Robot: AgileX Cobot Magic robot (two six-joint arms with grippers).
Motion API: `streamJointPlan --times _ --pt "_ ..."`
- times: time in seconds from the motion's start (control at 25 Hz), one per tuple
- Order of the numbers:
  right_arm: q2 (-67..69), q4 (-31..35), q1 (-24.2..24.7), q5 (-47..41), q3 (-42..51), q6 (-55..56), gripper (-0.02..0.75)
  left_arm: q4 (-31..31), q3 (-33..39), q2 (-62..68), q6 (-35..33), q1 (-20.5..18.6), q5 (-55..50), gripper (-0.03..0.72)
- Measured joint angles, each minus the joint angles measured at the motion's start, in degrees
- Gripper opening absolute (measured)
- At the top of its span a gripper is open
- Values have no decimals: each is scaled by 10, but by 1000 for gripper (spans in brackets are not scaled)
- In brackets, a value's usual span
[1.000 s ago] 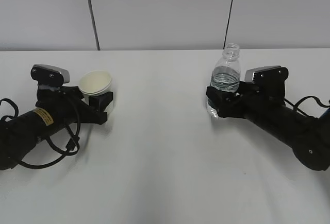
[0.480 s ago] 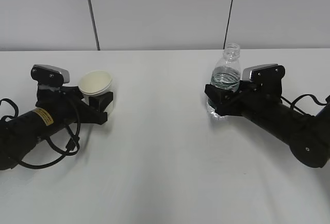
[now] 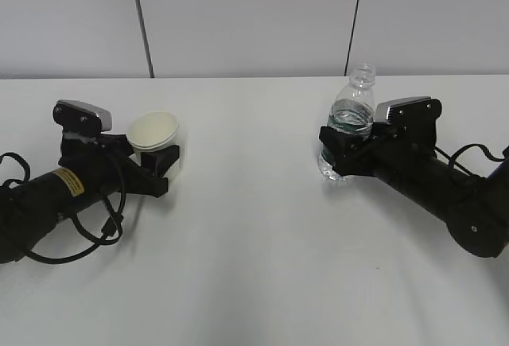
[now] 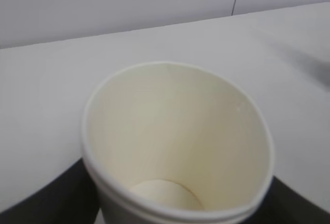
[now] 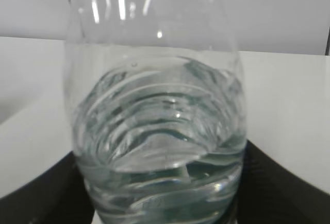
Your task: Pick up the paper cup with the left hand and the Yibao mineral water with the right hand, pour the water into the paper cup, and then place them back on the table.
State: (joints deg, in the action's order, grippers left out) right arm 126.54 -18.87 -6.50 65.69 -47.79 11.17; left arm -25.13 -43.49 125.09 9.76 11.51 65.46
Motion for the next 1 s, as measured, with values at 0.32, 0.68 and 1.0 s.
streamJointPlan --times 0.32,0.68,1.0 --pt "0 3 0 2 0 -1 509 -57 0 0 17 0 2 443" --pt "0 -22 0 2 0 -18 507 -131 -2 -1 54 3 4 443" --pt "-16 -48 0 -27 0 -29 506 -143 -2 -1 56 39 5 443"
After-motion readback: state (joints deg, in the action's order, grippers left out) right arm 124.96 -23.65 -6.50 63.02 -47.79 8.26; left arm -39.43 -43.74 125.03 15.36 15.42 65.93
